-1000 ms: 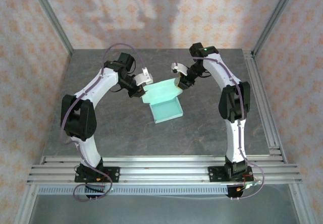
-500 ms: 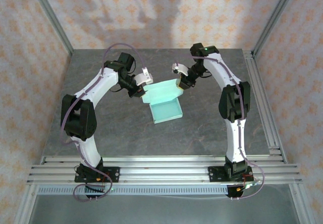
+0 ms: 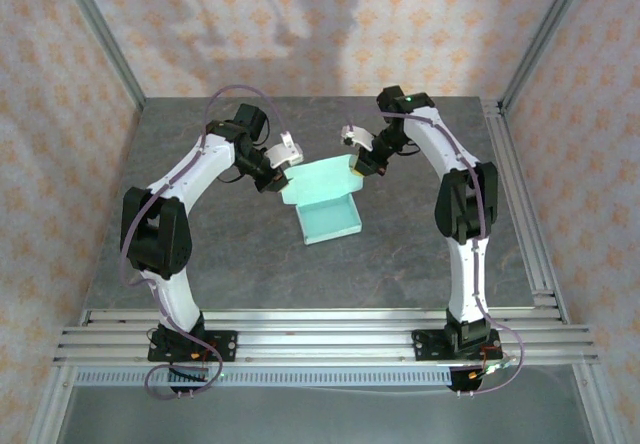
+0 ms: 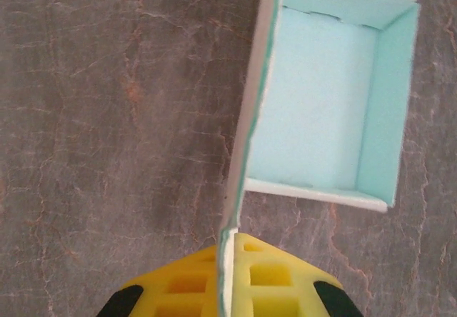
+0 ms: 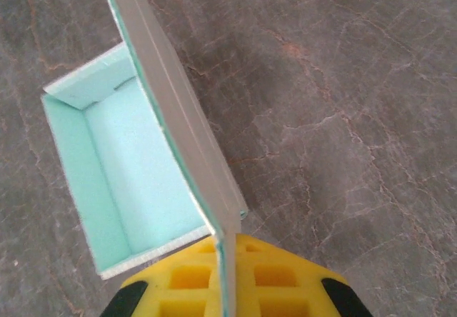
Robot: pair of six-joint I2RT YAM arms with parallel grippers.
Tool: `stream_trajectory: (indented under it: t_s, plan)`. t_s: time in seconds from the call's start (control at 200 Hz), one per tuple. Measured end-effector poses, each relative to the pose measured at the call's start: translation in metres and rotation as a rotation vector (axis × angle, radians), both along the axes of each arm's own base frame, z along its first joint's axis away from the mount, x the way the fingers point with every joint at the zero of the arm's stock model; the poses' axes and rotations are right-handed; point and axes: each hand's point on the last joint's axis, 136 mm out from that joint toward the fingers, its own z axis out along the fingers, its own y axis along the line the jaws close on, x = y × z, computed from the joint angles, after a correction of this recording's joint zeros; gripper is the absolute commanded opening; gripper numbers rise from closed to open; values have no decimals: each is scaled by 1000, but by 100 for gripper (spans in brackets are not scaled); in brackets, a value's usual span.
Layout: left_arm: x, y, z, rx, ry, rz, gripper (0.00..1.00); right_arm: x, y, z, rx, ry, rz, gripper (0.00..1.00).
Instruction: Fold the paper box
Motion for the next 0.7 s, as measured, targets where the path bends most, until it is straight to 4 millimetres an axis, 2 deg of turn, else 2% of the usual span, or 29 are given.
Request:
stream_trajectory:
  t_s: [0.275, 0.49, 0.696]
  plan:
    - [30, 8, -3, 11, -30, 260, 0, -4, 9, 6, -32, -146, -247, 0]
    - [47, 4, 10, -3, -78, 435, 0, 27, 8, 14, 1, -277, -538, 0]
    - [60, 0, 16, -30, -97, 575, 0, 43, 8, 20, 53, -311, -769, 0]
